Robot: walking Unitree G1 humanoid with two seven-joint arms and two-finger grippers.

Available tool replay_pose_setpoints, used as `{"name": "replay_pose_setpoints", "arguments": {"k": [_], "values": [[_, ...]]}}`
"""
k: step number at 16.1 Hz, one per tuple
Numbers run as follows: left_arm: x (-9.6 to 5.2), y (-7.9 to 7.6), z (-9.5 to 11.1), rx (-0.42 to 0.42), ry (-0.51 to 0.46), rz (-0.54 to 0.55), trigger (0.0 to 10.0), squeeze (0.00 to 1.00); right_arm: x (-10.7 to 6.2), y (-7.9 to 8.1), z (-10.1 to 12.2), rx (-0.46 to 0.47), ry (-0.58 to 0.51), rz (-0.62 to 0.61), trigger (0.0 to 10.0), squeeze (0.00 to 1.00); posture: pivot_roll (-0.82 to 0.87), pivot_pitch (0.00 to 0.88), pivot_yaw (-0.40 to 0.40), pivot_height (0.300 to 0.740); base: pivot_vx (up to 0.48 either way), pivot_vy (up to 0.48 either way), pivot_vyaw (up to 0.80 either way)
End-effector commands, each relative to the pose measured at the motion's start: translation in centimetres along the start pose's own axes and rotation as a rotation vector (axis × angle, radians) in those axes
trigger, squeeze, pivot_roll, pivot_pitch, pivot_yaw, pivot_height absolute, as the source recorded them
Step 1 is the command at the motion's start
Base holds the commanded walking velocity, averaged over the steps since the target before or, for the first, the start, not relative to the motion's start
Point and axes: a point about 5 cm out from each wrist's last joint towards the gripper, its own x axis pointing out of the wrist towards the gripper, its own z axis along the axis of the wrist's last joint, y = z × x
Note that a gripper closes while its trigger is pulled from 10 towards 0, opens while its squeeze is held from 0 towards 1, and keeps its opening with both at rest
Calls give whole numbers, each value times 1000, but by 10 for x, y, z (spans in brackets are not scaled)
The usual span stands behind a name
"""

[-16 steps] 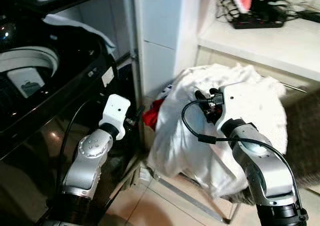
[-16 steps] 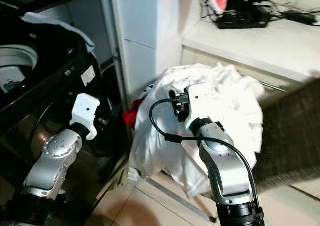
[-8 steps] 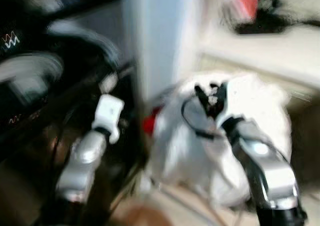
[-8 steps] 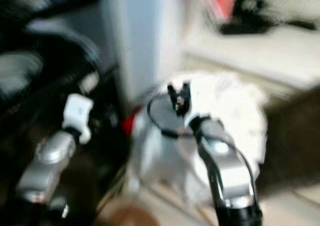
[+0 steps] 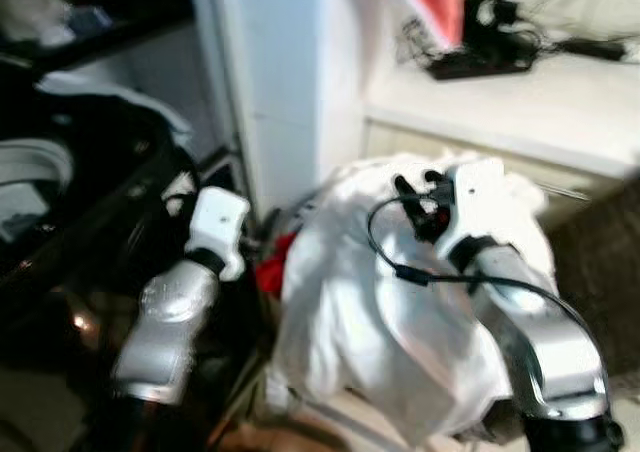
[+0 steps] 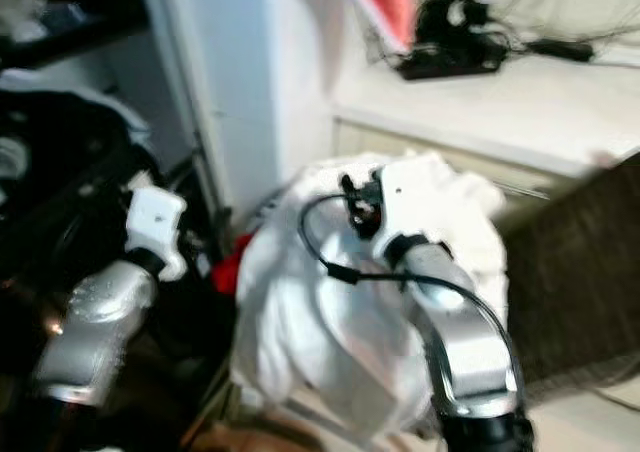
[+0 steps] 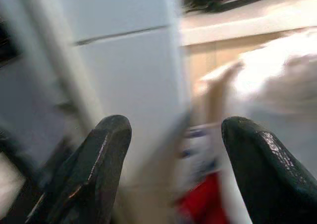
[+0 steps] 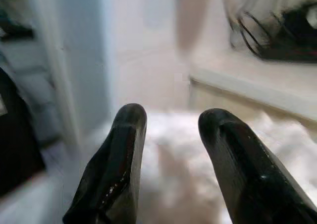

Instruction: Clothes washing

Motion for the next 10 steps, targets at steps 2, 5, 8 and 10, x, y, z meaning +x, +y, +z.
{"name": "replay_pose_setpoints", "arguments": {"k": [2, 5, 8, 10], "values": [[-7, 5, 6, 16, -29, -19, 10000, 0, -2, 5, 8, -11, -17, 28, 10000, 0, 18, 0, 25, 740, 0, 0, 0], [-9, 6, 8, 30, -30, -25, 10000, 0, -3, 1, 9, -19, -14, 10, 10000, 0, 18, 0, 28, 740, 0, 0, 0], [-4, 1, 11, 27, -44, -38, 10000, 0, -4, 1, 7, -19, -6, 5, 10000, 0, 16, 0, 33, 740, 0, 0, 0], [-3, -4, 12, 30, -53, -63, 10000, 0, -5, 1, 7, -13, -5, 1, 10000, 0, 16, 0, 33, 740, 0, 435, 0]]}}
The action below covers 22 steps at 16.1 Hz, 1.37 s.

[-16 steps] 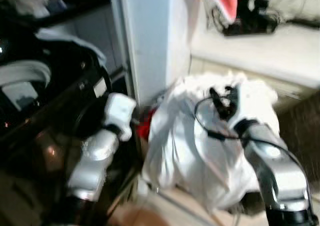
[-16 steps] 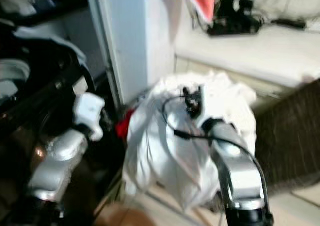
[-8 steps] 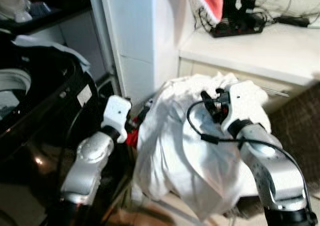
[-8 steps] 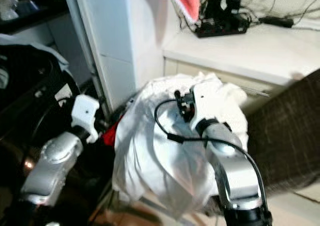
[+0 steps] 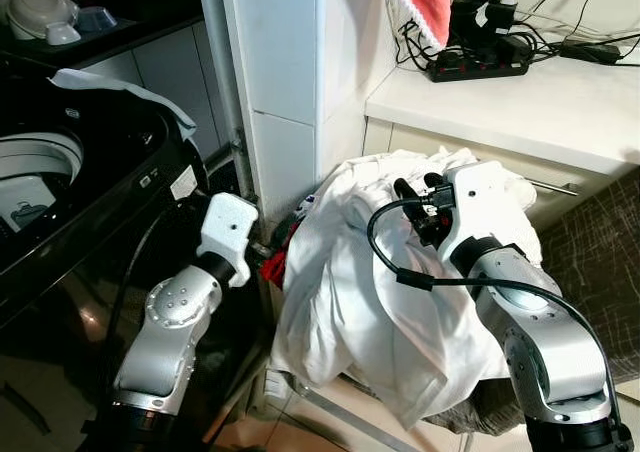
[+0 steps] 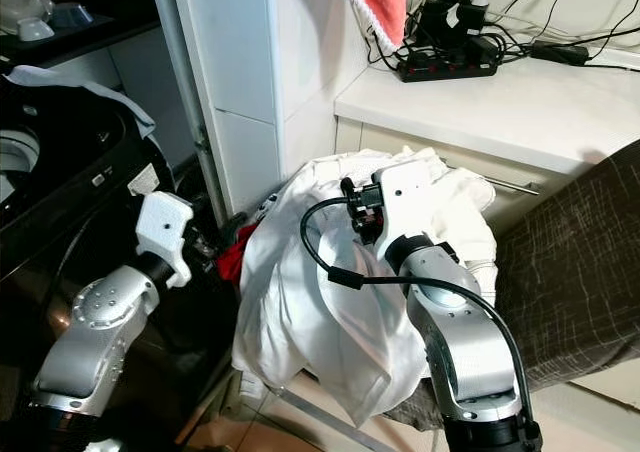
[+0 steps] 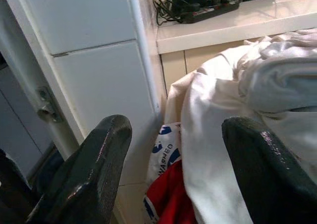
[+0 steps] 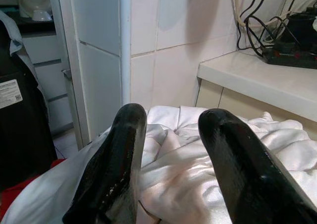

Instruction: Clothes washing

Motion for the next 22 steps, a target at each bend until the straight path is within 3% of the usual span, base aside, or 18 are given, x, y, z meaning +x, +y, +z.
{"name": "replay_pose_setpoints", "arguments": {"k": [1, 6, 7, 8, 10, 12, 22], "values": [[2, 1, 9, 31, -32, -9, 10000, 0, -3, 0, 2, 0, -4, -7, 10000, 0, 9, 0, 38, 740, 0, 469, 0], [3, 1, 8, 32, -26, -13, 10000, 0, -4, -1, 1, 3, -1, -9, 10000, 0, 11, 0, 37, 740, 0, 455, 0], [2, -1, 12, 105, -62, -19, 10000, 0, -4, -1, 0, 5, 0, -9, 10000, 0, 12, 0, 38, 740, 0, 0, 0], [2, -3, 14, 122, -70, -29, 10000, 0, -4, -1, 0, 5, 0, -9, 10000, 0, 11, 0, 38, 740, 0, -480, 0], [2, -5, 13, 108, -59, -41, 10000, 0, -4, -1, 0, 5, 1, -11, 10000, 0, 11, 0, 39, 740, 0, -480, 0], [3, -5, 11, 37, -53, -40, 10000, 0, -4, -2, 0, 6, 2, -16, 10000, 0, 7, 0, 42, 740, 0, -240, 0], [9, -8, 13, 53, -53, 11, 10000, 0, -3, -8, 1, 14, 14, -24, 10000, 0, 11, 0, 28, 740, 0, 0, -48]]}}
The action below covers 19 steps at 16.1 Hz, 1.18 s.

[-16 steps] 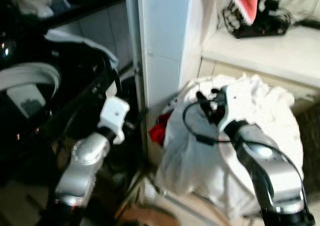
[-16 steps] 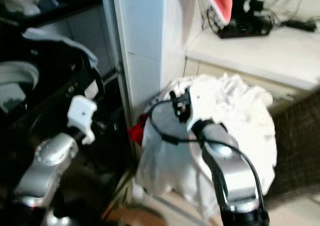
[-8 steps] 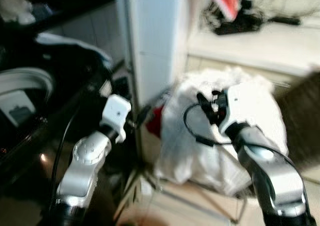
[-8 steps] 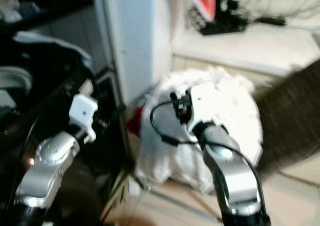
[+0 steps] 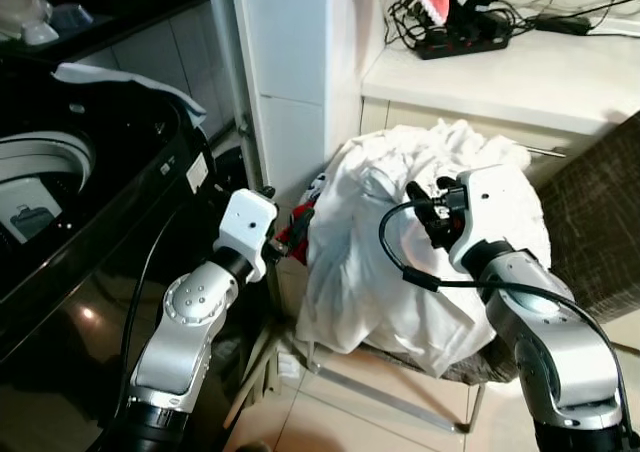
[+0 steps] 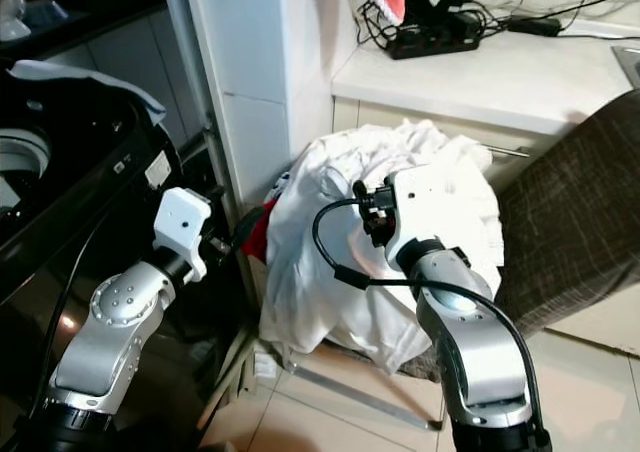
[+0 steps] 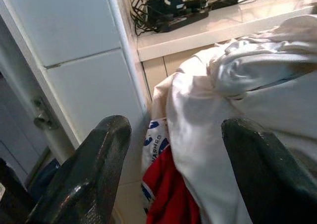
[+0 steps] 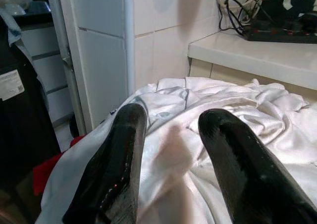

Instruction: Clothes washing

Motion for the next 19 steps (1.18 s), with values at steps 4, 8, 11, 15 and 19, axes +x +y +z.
{"name": "replay_pose_setpoints", "arguments": {"k": [4, 8, 11, 15, 19], "values": [[2, 3, 2, -11, 3, 34, 10000, 0, 3, -1, 5, -8, -10, 15, 10000, 0, 12, 0, 22, 740, 298, -64, -389], [0, 5, 3, -17, 3, 52, 10000, 0, 3, 10, 5, -85, 5, 127, 10000, 0, 17, 0, 15, 740, 339, 0, 577], [-2, 5, 3, -35, -13, 67, 10000, 0, 2, 12, 5, -48, -3, 137, 10000, 0, 21, 0, 12, 740, 229, 0, 533], [-7, 7, 0, -37, -2, 60, 10000, 0, 0, 10, 5, -34, -6, 139, 10000, 0, 24, 0, 9, 740, 0, 0, 0], [-12, 4, 0, -30, 2, -37, 10000, 0, 0, 8, 4, -30, 22, 116, 10000, 0, 24, 0, 14, 740, 0, 0, 0]]}}
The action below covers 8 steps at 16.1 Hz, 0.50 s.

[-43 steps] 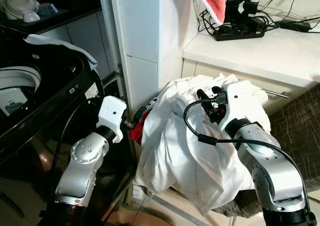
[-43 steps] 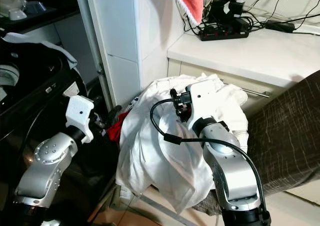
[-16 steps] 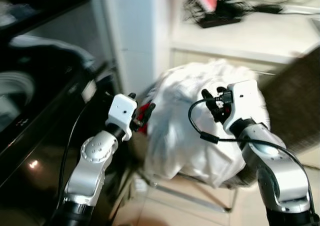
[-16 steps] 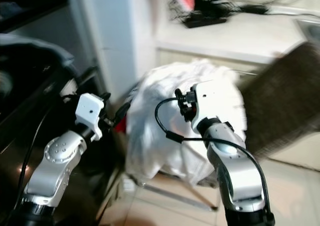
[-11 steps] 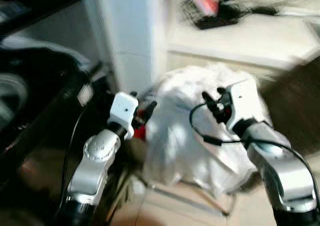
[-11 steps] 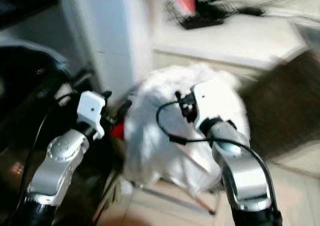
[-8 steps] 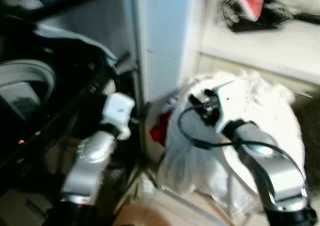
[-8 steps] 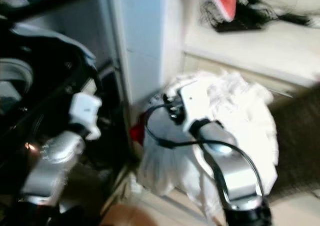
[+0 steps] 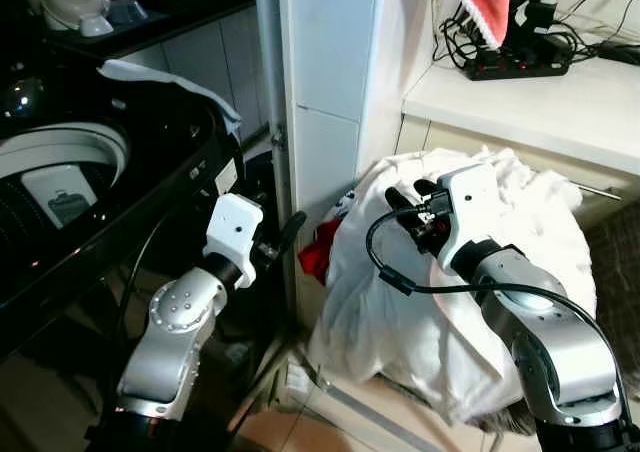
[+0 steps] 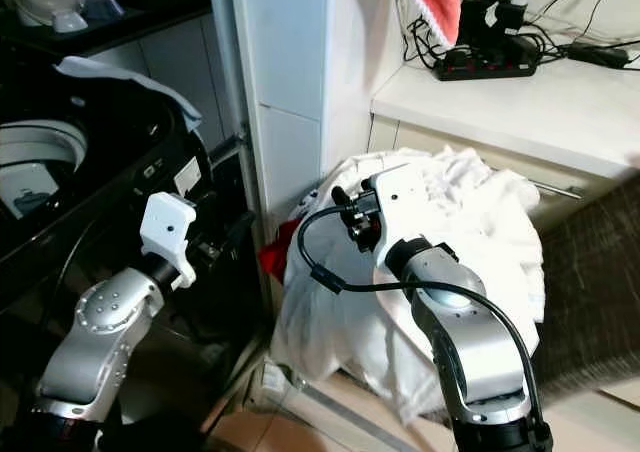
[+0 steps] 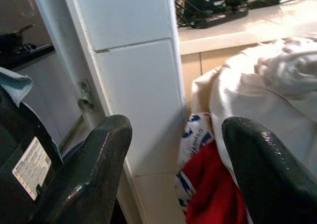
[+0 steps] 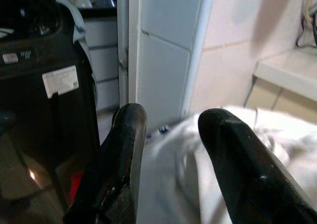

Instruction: Clothes washing

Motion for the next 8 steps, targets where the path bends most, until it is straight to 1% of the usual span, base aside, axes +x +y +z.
{"name": "replay_pose_setpoints", "arguments": {"k": [1, 2, 3, 4, 5, 6, 8], "values": [[-1, -1, 4, 15, -6, -24, 10000, 0, -2, -5, 5, -13, -3, -27, 10000, 0, 23, 0, 15, 740, 0, 0, 0], [-2, 2, 8, 8, -22, -19, 10000, 0, -1, -12, 11, -21, 7, -54, 10000, 43, 21, 0, 17, 740, 0, 0, 0], [-2, 1, 10, 3, -38, -26, 10000, 0, -1, -14, 12, -22, 12, -58, 10000, 1000, 22, 0, 17, 740, 0, 0, 0], [-4, -1, 13, 30, -51, -72, 10000, 0, -3, -18, 12, -26, 58, -58, 10000, 1000, 24, 0, 15, 740, 0, 0, 0], [-7, -2, 13, 50, -32, -129, 10000, 0, -7, -26, 13, -64, 141, -51, 10000, 1000, 24, 0, 15, 740, 0, 0, 0], [-7, -2, 13, 46, -31, -138, 10000, 0, -9, -31, 15, -82, 171, -57, 10000, 1000, 23, 0, 13, 740, 0, 0, 0], [-5, 1, 17, 42, -45, -129, 10000, 0, -10, -39, 23, -100, 179, -49, 10000, 1000, 22, 0, 12, 740, 0, 0, 0]]}}
